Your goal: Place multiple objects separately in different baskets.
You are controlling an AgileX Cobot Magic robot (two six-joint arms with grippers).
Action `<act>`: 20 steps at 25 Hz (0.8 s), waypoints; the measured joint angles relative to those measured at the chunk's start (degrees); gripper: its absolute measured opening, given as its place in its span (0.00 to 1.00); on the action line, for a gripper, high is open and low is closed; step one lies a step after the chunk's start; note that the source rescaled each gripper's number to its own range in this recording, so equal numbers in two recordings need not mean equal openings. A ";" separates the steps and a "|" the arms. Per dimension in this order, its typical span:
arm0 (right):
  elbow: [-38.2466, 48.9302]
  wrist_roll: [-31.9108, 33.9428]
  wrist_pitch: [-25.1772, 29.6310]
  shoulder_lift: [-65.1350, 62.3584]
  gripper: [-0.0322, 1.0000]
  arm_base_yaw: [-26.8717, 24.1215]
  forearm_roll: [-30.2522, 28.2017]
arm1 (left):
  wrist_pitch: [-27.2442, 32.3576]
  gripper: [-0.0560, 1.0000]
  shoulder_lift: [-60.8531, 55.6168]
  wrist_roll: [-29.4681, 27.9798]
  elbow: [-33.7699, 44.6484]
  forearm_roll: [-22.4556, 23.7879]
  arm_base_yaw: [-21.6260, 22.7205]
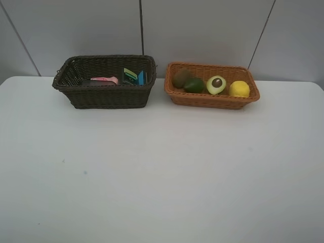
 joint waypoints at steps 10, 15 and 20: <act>0.00 -0.05 0.00 0.00 1.00 0.00 0.00 | 0.00 1.00 0.00 0.00 0.00 0.00 0.00; 0.00 -0.05 0.00 0.00 1.00 0.00 0.00 | 0.00 1.00 0.00 0.00 0.00 0.00 0.00; 0.00 -0.05 0.00 0.00 1.00 0.00 0.00 | 0.00 1.00 0.00 0.00 0.00 0.00 0.00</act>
